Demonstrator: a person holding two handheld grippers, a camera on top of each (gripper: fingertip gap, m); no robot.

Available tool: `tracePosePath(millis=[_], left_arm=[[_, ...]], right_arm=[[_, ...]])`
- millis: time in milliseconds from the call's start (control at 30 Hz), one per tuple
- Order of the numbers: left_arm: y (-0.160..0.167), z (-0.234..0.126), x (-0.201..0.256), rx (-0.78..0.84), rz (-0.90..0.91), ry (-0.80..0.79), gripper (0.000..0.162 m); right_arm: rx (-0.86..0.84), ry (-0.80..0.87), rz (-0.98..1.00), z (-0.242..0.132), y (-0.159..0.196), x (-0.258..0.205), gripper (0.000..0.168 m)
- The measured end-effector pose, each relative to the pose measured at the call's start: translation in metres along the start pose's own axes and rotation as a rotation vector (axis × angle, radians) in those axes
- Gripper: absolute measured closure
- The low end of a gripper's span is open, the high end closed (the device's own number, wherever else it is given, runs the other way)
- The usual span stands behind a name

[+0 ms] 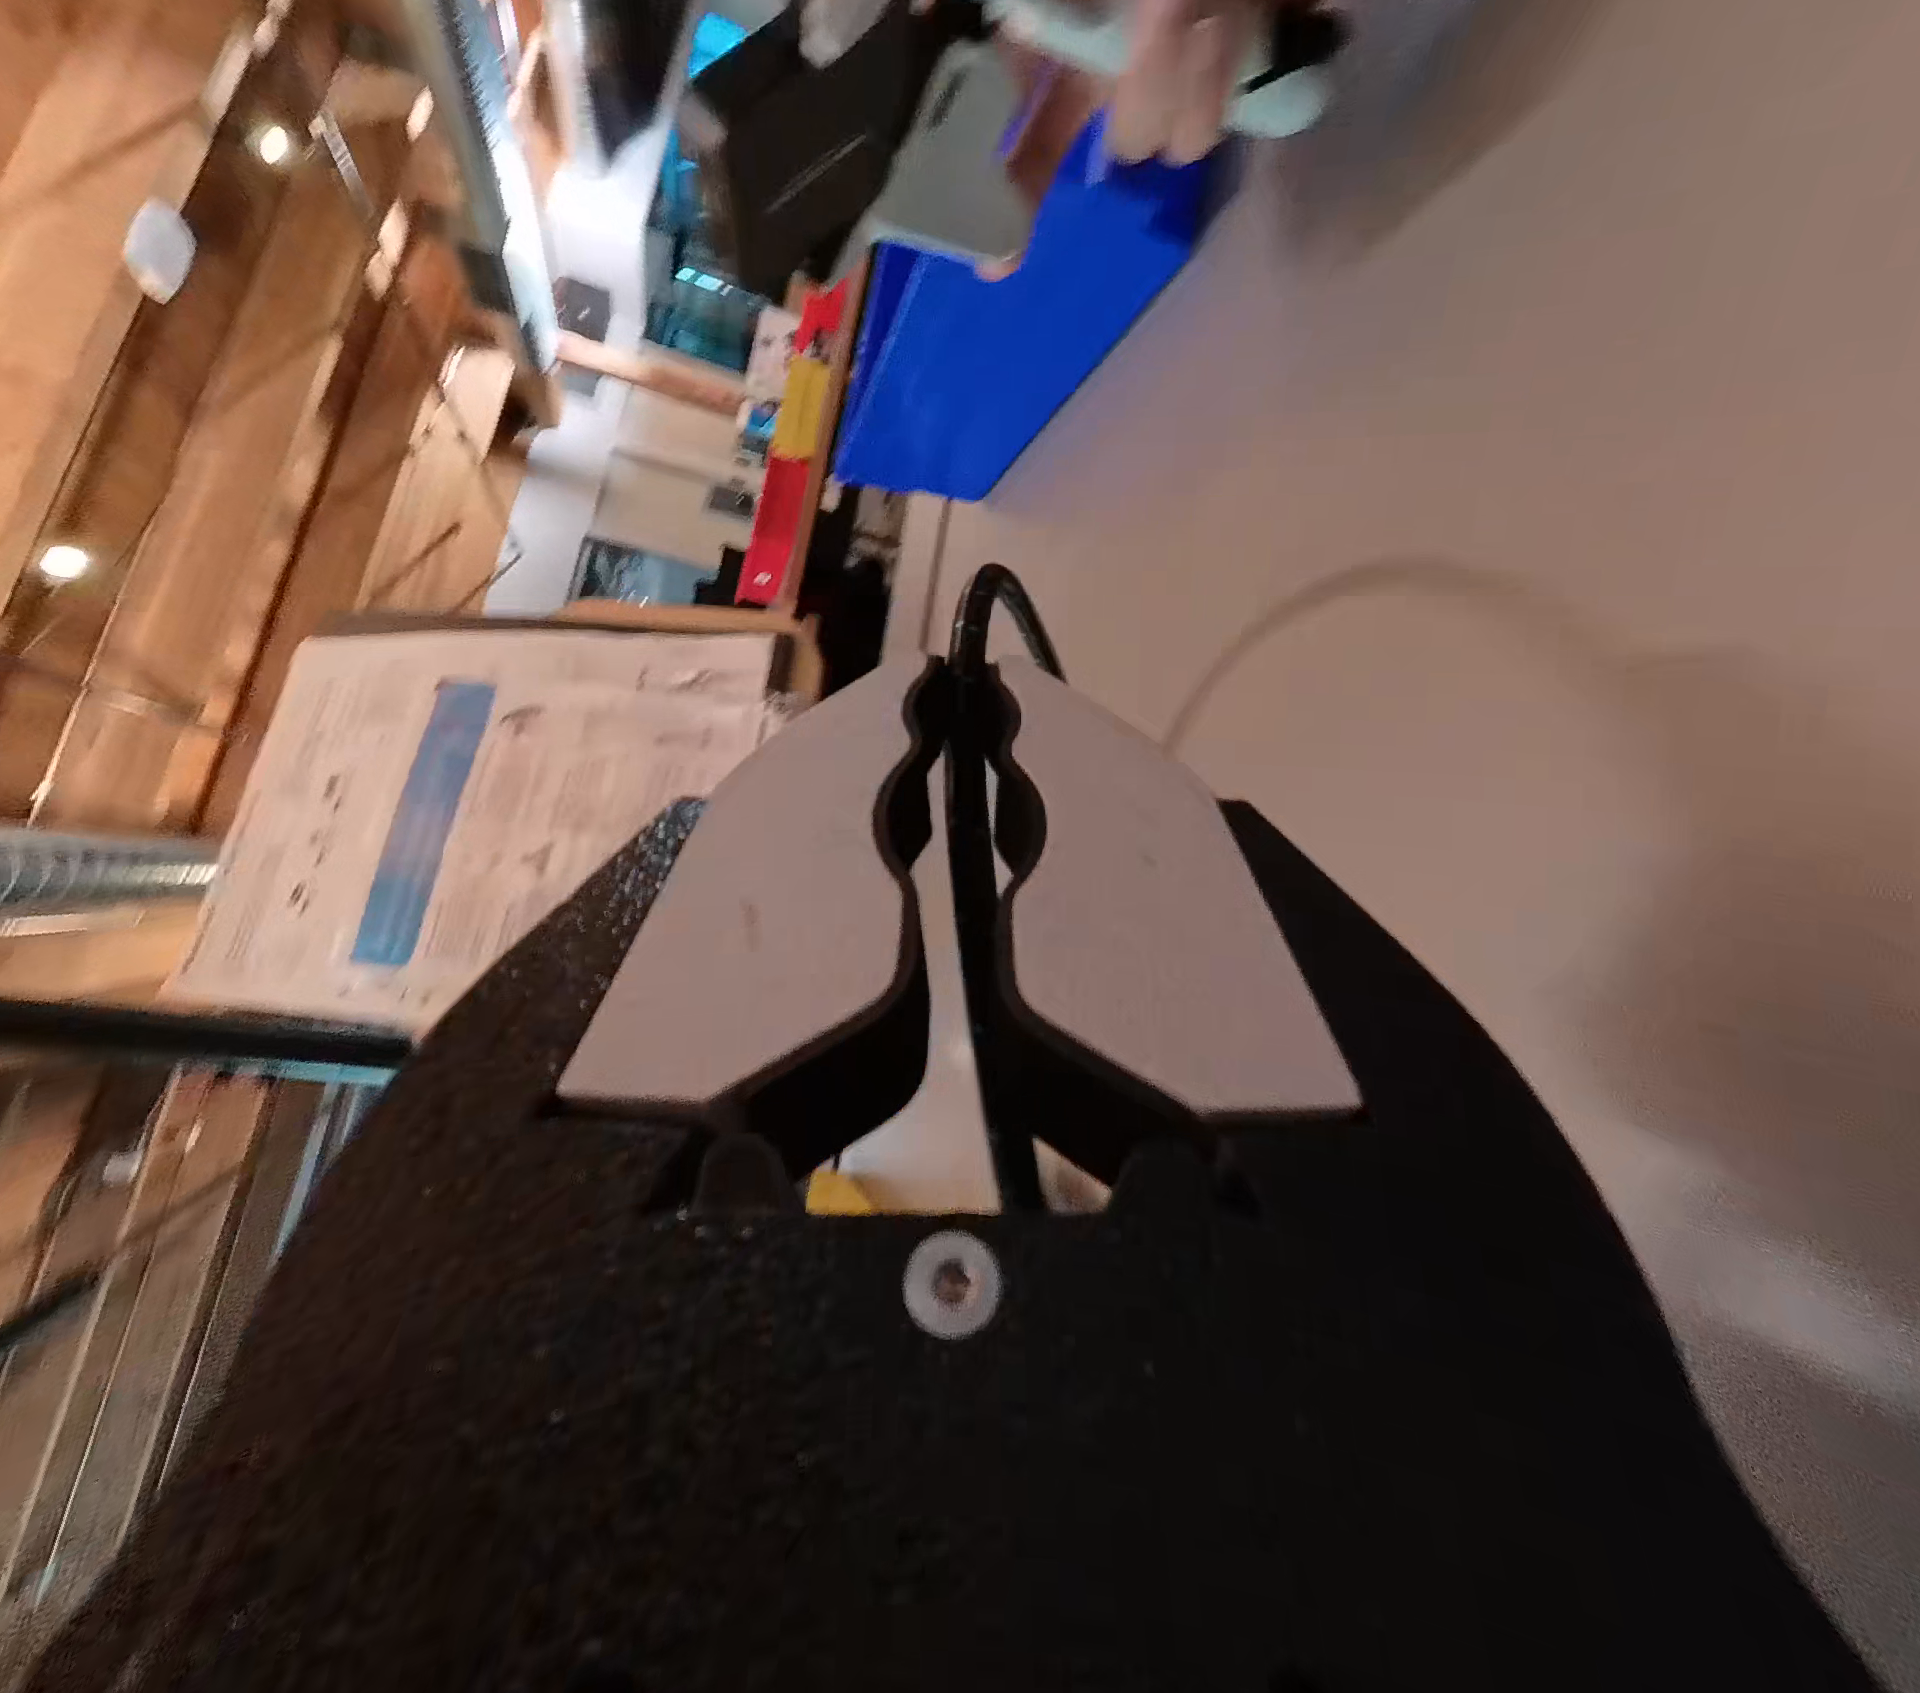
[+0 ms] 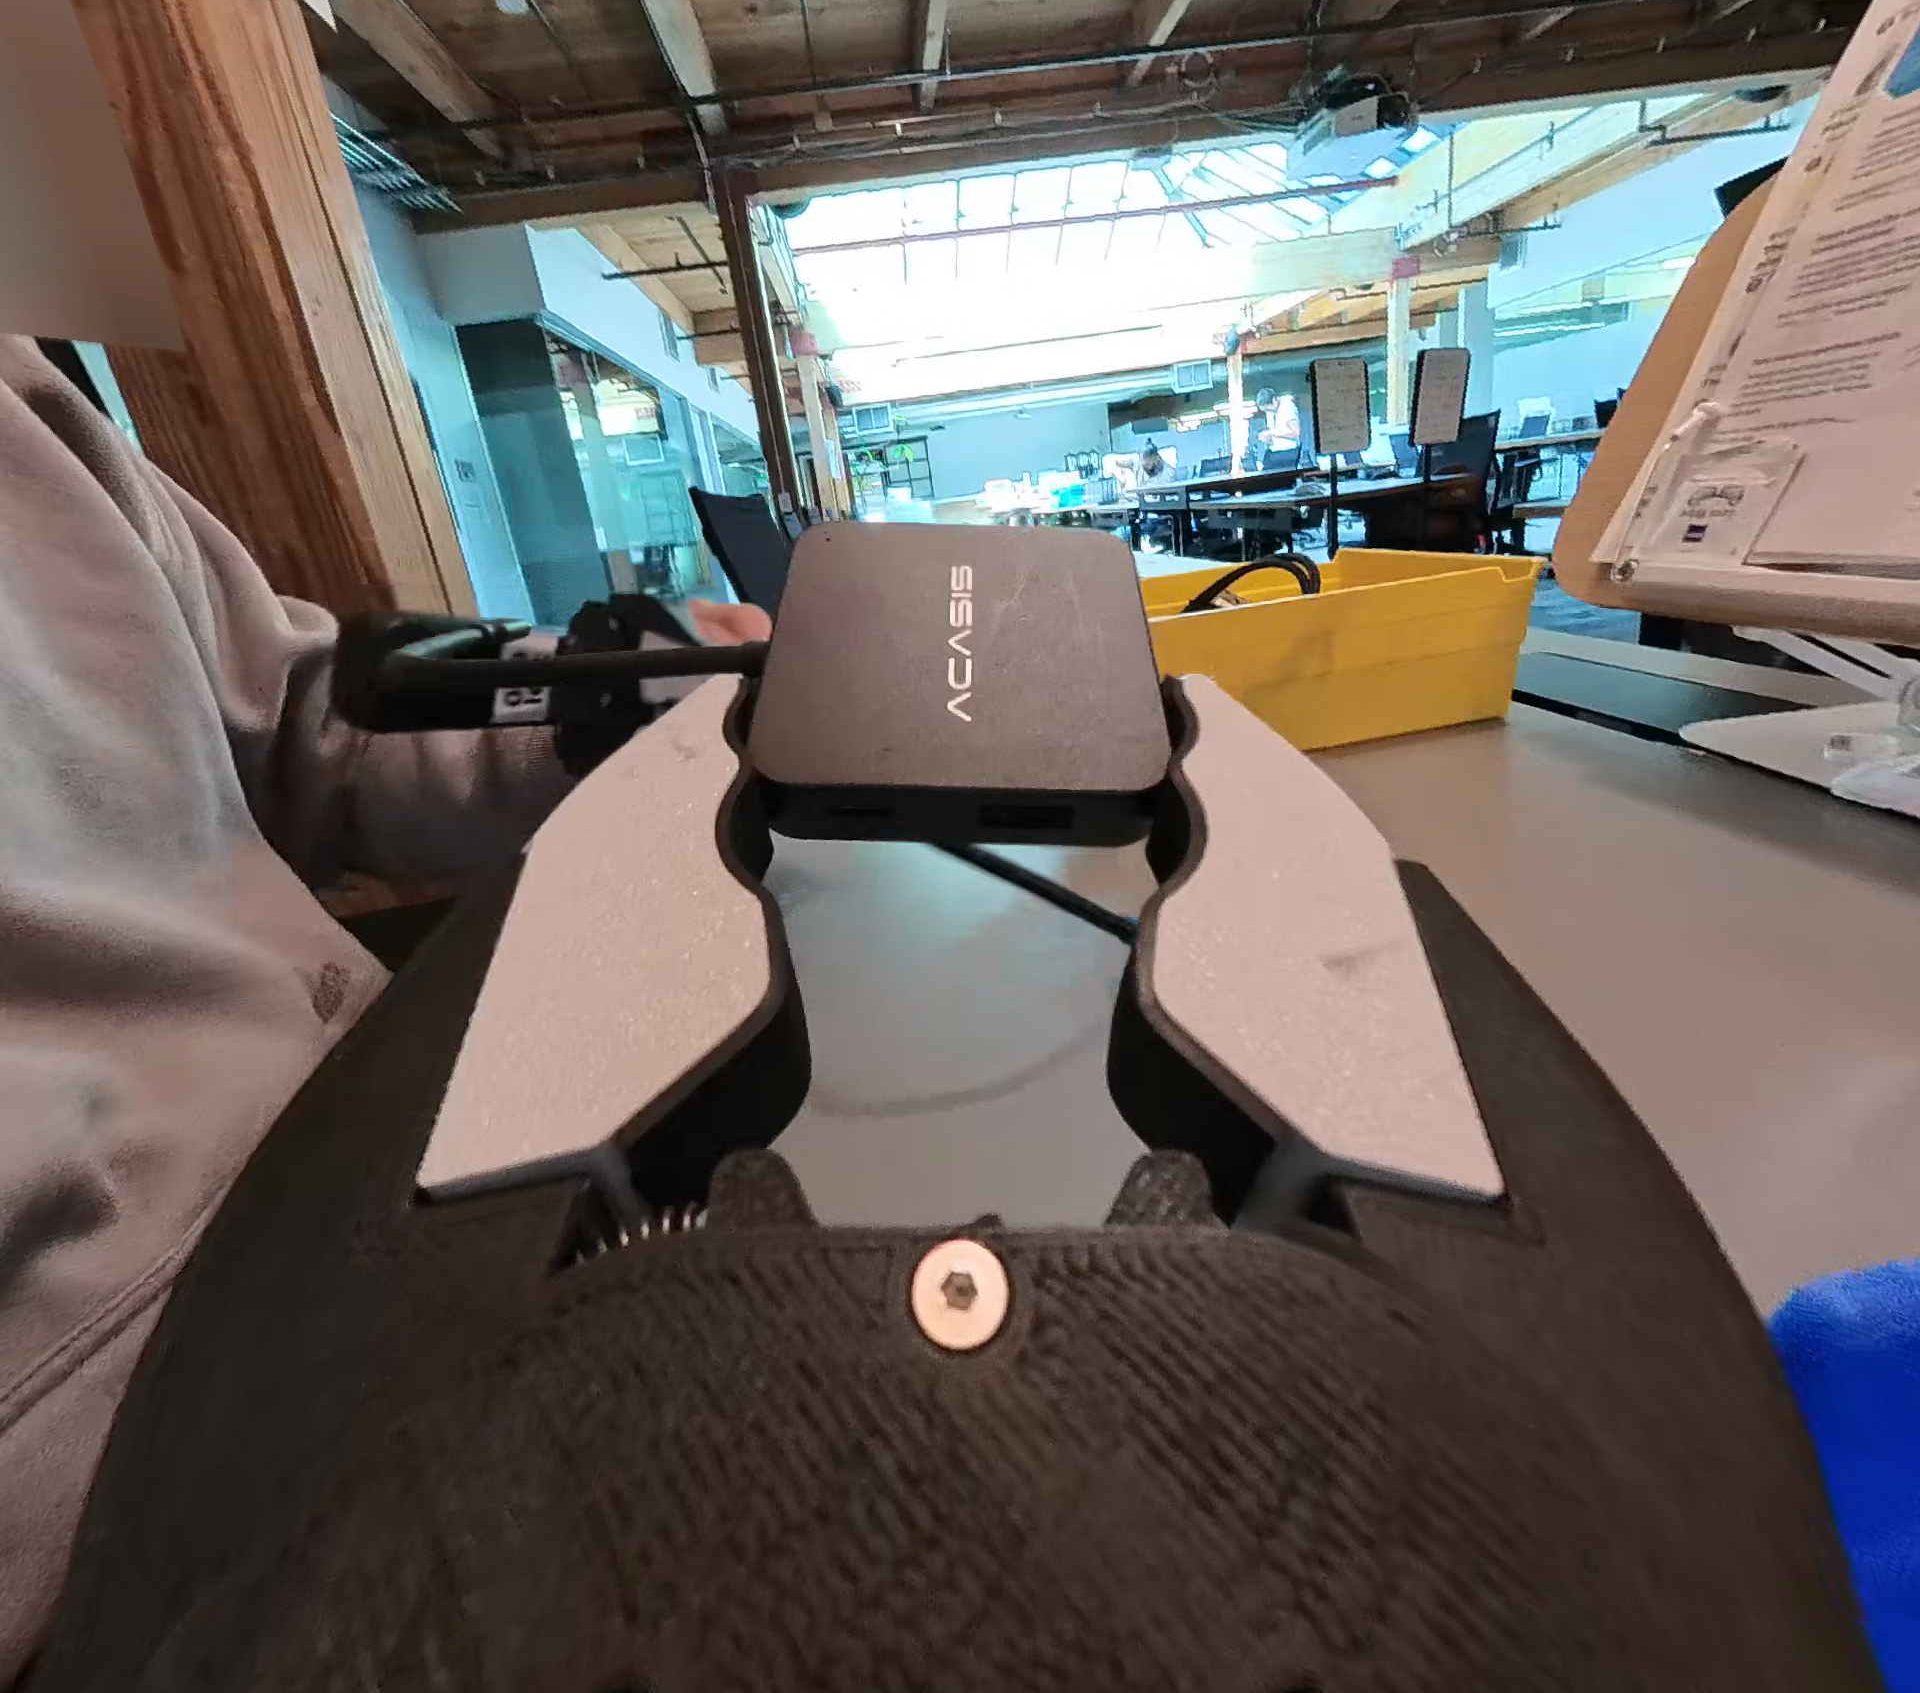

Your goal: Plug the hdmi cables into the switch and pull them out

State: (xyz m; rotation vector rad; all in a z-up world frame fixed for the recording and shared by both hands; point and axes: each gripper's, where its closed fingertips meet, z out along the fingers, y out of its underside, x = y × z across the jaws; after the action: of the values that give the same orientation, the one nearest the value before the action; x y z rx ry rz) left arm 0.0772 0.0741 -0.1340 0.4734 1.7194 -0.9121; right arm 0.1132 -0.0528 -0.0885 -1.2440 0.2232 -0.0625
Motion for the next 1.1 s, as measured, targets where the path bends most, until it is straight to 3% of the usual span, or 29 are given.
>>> tracePosePath(millis=[167, 333, 400, 500, 567, 733, 800, 967, 1033, 1100], left_arm=[[-0.015, -0.001, 0.062, 0.001, -0.026, 0.189, 0.156], [-0.008, -0.003, 0.076, 0.033, -0.208, 0.29, 0.154], [-0.001, -0.006, 0.072, 0.025, -0.342, 0.335, 0.148], [0.002, -0.018, 0.07, 0.016, -0.642, 0.52, 0.119], [0.009, -0.024, 0.062, -0.007, -0.804, 0.576, 0.117], [0.016, -0.001, 0.048, -0.194, -1.157, 0.507, 0.113], [0.005, 0.014, 0.065, -0.235, -1.187, 0.551, 0.112], [0.011, 0.046, 0.097, -0.427, -1.045, 0.536, 0.113], [0.015, 0.057, 0.099, -0.478, -1.046, 0.515, 0.123], [0.013, 0.06, 0.102, -0.47, -1.046, 0.565, 0.148]], right_arm=[[-0.021, -0.012, -0.009, 0.004, 0.003, 0.0, 0.095], [-0.057, -0.003, -0.018, 0.004, 0.01, 0.0, 0.096], [-0.063, 0.004, -0.025, 0.005, 0.011, 0.0, 0.096], [-0.067, 0.009, -0.029, 0.004, 0.012, 0.001, 0.096], [-0.056, 0.006, -0.027, 0.004, 0.01, 0.001, 0.096], [-0.052, 0.01, -0.037, 0.004, 0.009, 0.002, 0.096], [-0.048, -0.002, -0.037, 0.004, 0.008, 0.0, 0.096], [-0.028, -0.007, -0.041, 0.0, 0.003, -0.003, 0.096], [-0.035, -0.004, -0.047, -0.001, 0.003, -0.003, 0.096], [-0.039, -0.004, -0.052, -0.001, 0.003, -0.003, 0.096]])
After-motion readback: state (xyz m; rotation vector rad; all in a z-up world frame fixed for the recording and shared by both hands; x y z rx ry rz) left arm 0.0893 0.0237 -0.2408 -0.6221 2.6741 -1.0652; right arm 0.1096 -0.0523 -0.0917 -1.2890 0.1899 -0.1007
